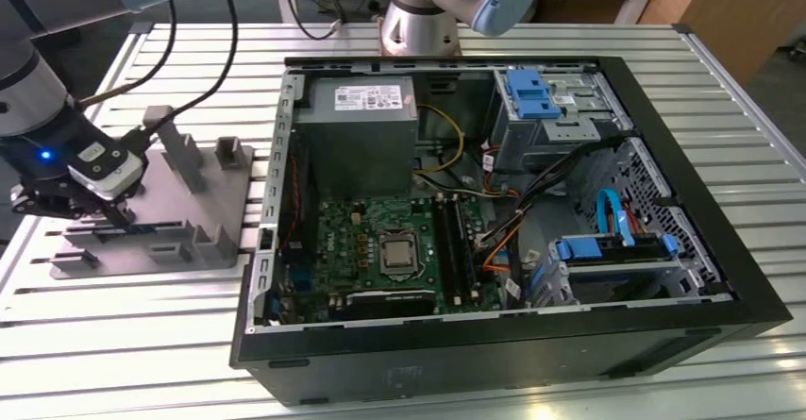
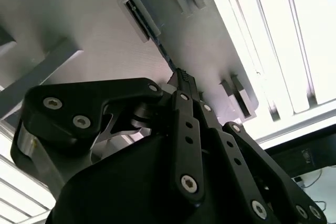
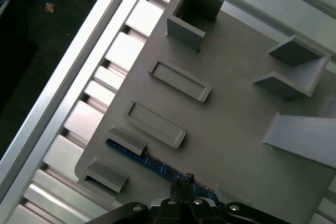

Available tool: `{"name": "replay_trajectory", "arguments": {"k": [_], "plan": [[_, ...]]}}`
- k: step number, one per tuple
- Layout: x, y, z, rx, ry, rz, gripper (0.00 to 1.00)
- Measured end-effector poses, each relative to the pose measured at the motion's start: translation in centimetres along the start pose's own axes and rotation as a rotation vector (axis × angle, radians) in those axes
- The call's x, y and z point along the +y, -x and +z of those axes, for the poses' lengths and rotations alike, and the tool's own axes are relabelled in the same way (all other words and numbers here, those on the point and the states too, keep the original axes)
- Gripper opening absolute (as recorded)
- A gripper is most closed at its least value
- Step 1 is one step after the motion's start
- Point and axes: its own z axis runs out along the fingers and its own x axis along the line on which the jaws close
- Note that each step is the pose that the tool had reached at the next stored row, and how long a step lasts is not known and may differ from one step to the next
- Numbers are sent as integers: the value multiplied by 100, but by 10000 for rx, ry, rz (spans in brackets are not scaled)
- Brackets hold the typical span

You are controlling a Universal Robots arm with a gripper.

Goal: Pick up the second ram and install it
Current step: 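Pick up the second ram and move it above second insertion slot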

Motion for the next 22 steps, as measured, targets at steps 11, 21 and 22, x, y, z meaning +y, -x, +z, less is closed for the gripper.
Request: {"name": "replay_trajectory", "arguments": {"k": [11,21,22], "plan": [[0,0,0,38,-18,-1541,10],[0,0,0,75,-35,-3000,10],[0,0,0,77,-37,-3130,10]]}}
